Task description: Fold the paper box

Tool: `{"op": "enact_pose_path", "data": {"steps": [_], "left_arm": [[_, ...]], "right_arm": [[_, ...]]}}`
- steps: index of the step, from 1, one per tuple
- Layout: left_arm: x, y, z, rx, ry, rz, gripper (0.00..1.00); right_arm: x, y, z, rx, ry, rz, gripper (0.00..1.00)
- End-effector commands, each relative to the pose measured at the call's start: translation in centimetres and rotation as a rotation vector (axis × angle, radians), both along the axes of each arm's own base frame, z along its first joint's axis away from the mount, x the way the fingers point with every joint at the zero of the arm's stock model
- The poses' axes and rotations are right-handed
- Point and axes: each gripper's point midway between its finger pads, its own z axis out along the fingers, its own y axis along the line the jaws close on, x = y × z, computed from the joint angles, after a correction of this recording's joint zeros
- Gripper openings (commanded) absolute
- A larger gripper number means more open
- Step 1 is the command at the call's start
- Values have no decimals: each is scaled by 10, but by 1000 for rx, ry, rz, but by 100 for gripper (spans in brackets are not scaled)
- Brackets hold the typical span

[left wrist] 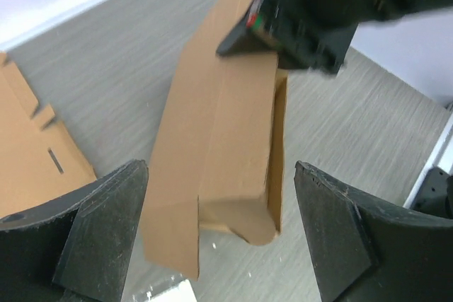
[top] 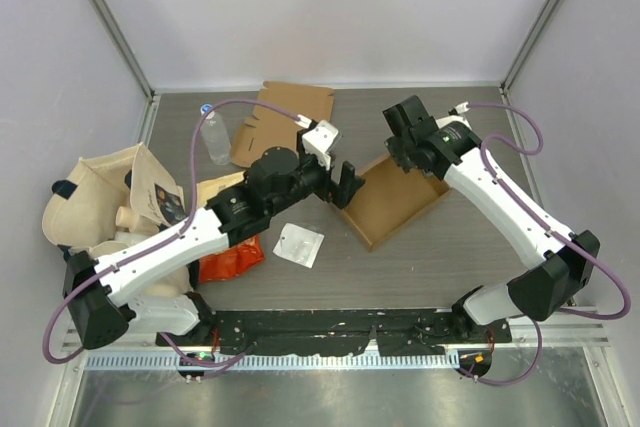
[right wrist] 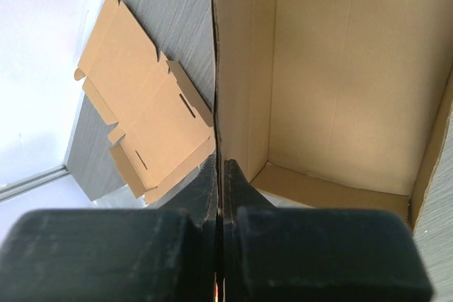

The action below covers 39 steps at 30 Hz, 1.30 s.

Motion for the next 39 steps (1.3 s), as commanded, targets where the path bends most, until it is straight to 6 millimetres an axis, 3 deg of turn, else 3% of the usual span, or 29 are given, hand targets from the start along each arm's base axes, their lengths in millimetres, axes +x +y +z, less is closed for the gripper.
{"op": "enact_pose_path", "data": {"steps": [1, 4, 8, 14, 17, 18, 19, 21, 22, 23, 25, 26, 27, 28, 29, 30, 31, 33, 34, 36, 37, 38, 39], "left_arm": [[18, -17, 52, -36, -139, -8, 88], [21, -24, 53, -12, -186, -38, 86], [24, -32, 41, 107, -239, -106, 68], [19, -36, 26, 252, -342, -227, 74], [18, -41, 20, 280, -376, -269, 69], [22, -43, 23, 275, -394, -252, 62], [31, -42, 19, 290, -391, -213, 48], [39, -42, 16, 315, -405, -210, 38], [44, -42, 13, 323, -406, -200, 26], [49, -39, 12, 321, -399, -188, 19], [50, -38, 14, 295, -398, -209, 8], [52, -34, 14, 284, -393, -212, 6], [52, -33, 14, 274, -389, -229, 5], [49, -35, 13, 257, -384, -271, 4], [54, -31, 11, 257, -367, -270, 2], [57, -31, 11, 252, -362, -277, 0], [58, -31, 15, 241, -359, -283, 0], [61, -30, 15, 214, -342, -324, 0], [66, -26, 17, 203, -339, -324, 0], [61, -28, 21, 176, -343, -388, 0], [61, -27, 26, 174, -354, -402, 0], [56, -26, 27, 174, -350, -431, 0], [53, -25, 30, 183, -372, -450, 0]], "right_arm": [[8, 10, 18, 160, -74, -75, 1], [7, 7, 17, 159, -69, -87, 1], [7, 2, 20, 182, -80, -104, 1], [7, -3, 23, 178, -81, -116, 1], [7, -2, 20, 184, -68, -113, 2], [7, -1, 20, 181, -66, -103, 3], [5, 0, 19, 180, -61, -94, 7], [0, -4, 17, 144, -61, -60, 15], [0, -6, 17, 118, -73, -37, 31], [4, -4, 23, 99, -108, 7, 42], [-2, -22, 39, -101, -176, 149, 83], [-1, -23, 57, -224, -260, 285, 89], [-14, -33, 68, -335, -325, 382, 90], [-23, -31, 79, -520, -388, 595, 90], [-30, -33, 77, -598, -414, 678, 90], [-47, -40, 99, -641, -503, 716, 91], [-51, -37, 110, -772, -586, 823, 91], [-66, -17, 108, -842, -694, 1031, 93], [-65, -14, 114, -957, -751, 1094, 93], [-62, 5, 119, -1027, -813, 1232, 91], [-49, 16, 104, -1053, -769, 1316, 90], [-44, 21, 122, -1143, -818, 1366, 87], [-42, 28, 125, -1154, -817, 1423, 84]]}}
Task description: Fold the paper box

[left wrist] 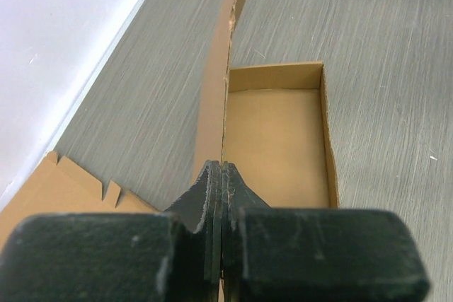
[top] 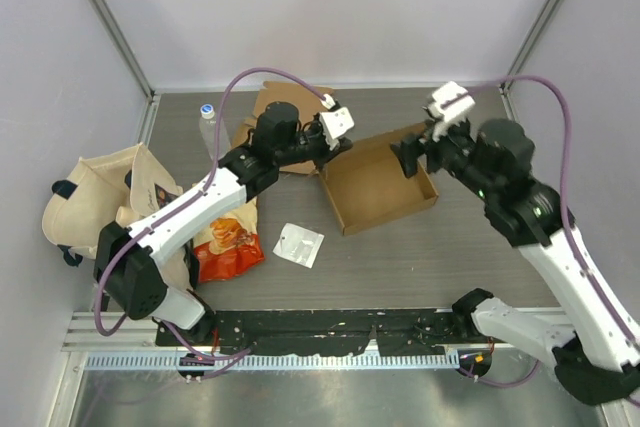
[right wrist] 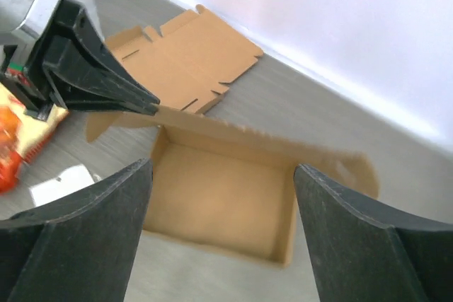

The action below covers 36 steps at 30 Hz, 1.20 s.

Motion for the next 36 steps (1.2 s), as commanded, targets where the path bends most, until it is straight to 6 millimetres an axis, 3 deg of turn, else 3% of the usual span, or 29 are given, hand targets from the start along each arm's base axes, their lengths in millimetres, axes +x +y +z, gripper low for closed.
{"op": "enact_pose_path", "data": {"steps": [1, 2, 6, 9, 14, 15, 16, 17, 18, 20, 24, 30, 36], "left_arm": [[-18, -7, 39, -58, -57, -160, 0], [-21, -6, 37, -48, -52, -174, 0], [-31, -4, 34, -37, -59, -235, 0], [-32, -4, 34, -31, -77, -247, 0], [-29, -2, 35, -7, -96, -238, 0], [-29, -1, 35, -3, -97, -238, 0], [-28, -1, 32, 7, -90, -238, 0], [-27, -1, 30, 14, -90, -241, 0], [-27, -1, 30, 16, -88, -242, 0], [-25, -3, 25, 26, -76, -248, 0], [-24, -5, 26, 27, -82, -257, 0], [-25, -8, 28, 17, -82, -280, 0], [-29, -6, 39, -1, -97, -293, 0]], "right_arm": [[42, 52, -16, -394, -92, 353, 82], [45, 55, 6, -423, -145, 377, 81], [59, 59, -12, -572, -86, 465, 74], [66, 59, -25, -583, -38, 519, 69], [56, 52, -54, -512, 85, 578, 61], [62, 48, -35, -484, -3, 523, 63], [60, 47, -49, -453, 22, 515, 65], [59, 45, -42, -418, -3, 495, 68], [60, 41, -21, -376, -78, 470, 70], [52, 44, -16, -314, -77, 505, 72], [35, 50, -31, -302, 6, 592, 71], [42, 47, -59, -357, 76, 607, 65], [48, 56, -65, -355, 84, 657, 54]]}}
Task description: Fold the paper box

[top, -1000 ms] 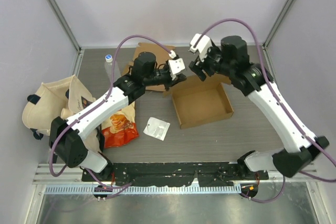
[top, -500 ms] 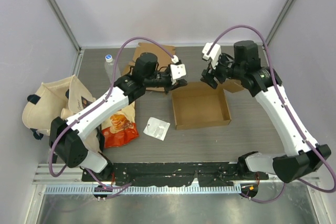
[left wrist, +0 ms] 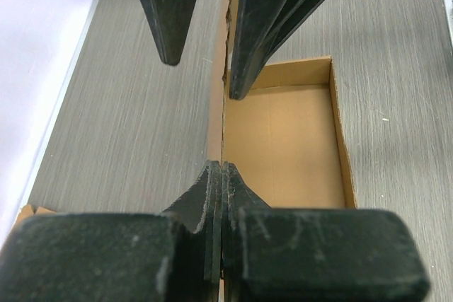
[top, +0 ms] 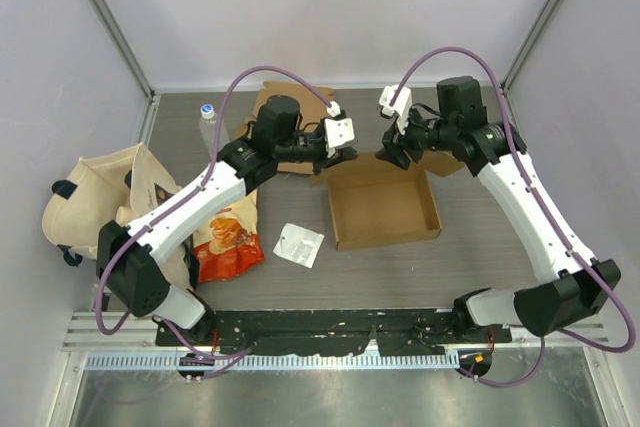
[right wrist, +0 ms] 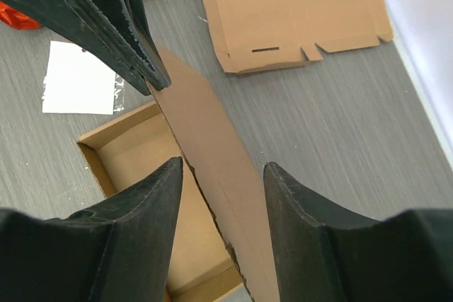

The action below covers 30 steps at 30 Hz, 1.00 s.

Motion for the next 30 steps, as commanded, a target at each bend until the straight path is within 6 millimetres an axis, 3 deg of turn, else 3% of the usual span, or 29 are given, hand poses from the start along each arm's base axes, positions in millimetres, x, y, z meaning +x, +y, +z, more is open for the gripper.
{"op": "enact_pose_path", "data": {"steps": [1, 4, 5, 6, 7, 8, 9, 10, 11, 13, 14, 16, 18, 22, 26, 30], "left_arm": [[-4, -1, 36, -66, -58, -41, 0], [1, 2, 50, -110, -63, -4, 2], [2, 4, 48, -132, -12, 36, 18], [9, 7, 67, -202, -45, 91, 32], [32, 22, 75, -238, -53, 271, 45], [28, 39, 82, -317, 28, 379, 79], [31, 54, 87, -364, 48, 476, 97], [28, 67, 85, -377, 67, 540, 100], [19, 96, 86, -420, 77, 653, 100], [13, 129, 72, -435, 156, 823, 100], [6, 154, 53, -408, 245, 957, 100], [-8, 156, 26, -316, 335, 960, 99], [-23, 151, -29, -155, 488, 989, 98], [-38, 141, -114, 100, 599, 1059, 98], [-41, 133, -159, 237, 626, 1061, 100], [-43, 135, -200, 373, 662, 1112, 99]], "right_arm": [[-1, 10, 9, 24, -11, 70, 45], [3, 7, -2, -2, -1, 46, 14], [3, 5, -1, -3, -11, 40, 9], [4, 3, 8, 4, -50, 27, 4], [6, -1, 6, -5, -59, -6, 1], [10, -4, 11, -1, -95, -29, 1], [9, -9, 18, -1, -126, -54, 1], [12, -14, 15, -17, -131, -86, 1], [14, -17, 17, -21, -153, -99, 1], [18, -21, 17, -29, -159, -120, 1], [21, -25, 16, -41, -154, -136, 1], [27, -30, 16, -58, -147, -145, 1], [29, -35, 18, -85, -146, -143, 1], [30, -45, 18, -72, -127, -121, 1], [27, -63, 26, -49, -165, -147, 1], [21, -64, 27, -39, -183, -141, 1]]}}
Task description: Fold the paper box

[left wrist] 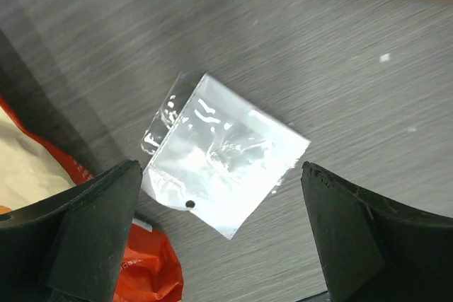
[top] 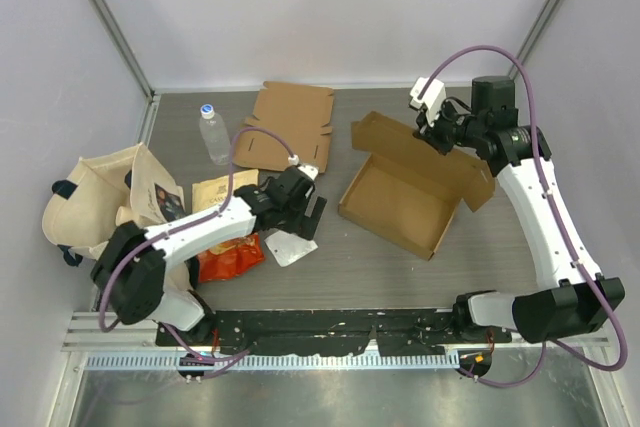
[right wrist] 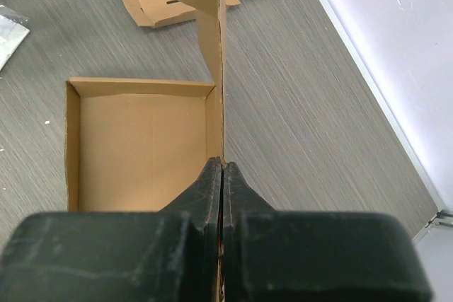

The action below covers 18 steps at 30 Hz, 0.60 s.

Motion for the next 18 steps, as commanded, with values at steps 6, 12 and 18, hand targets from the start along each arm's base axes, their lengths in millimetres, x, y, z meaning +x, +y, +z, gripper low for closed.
{"op": "enact_pose_path", "data": {"steps": [6, 12, 18], "left_arm": [[-18, -5, -49, 101, 93, 79, 100], [-36, -8, -94, 98, 213, 78, 100], [-35, 4, -113, 157, 209, 99, 61]], "right_arm": [[-15, 10, 38, 55, -130, 75, 1], [-17, 15, 37, 73, -123, 96, 1], [-17, 19, 30, 74, -117, 103, 1]]}}
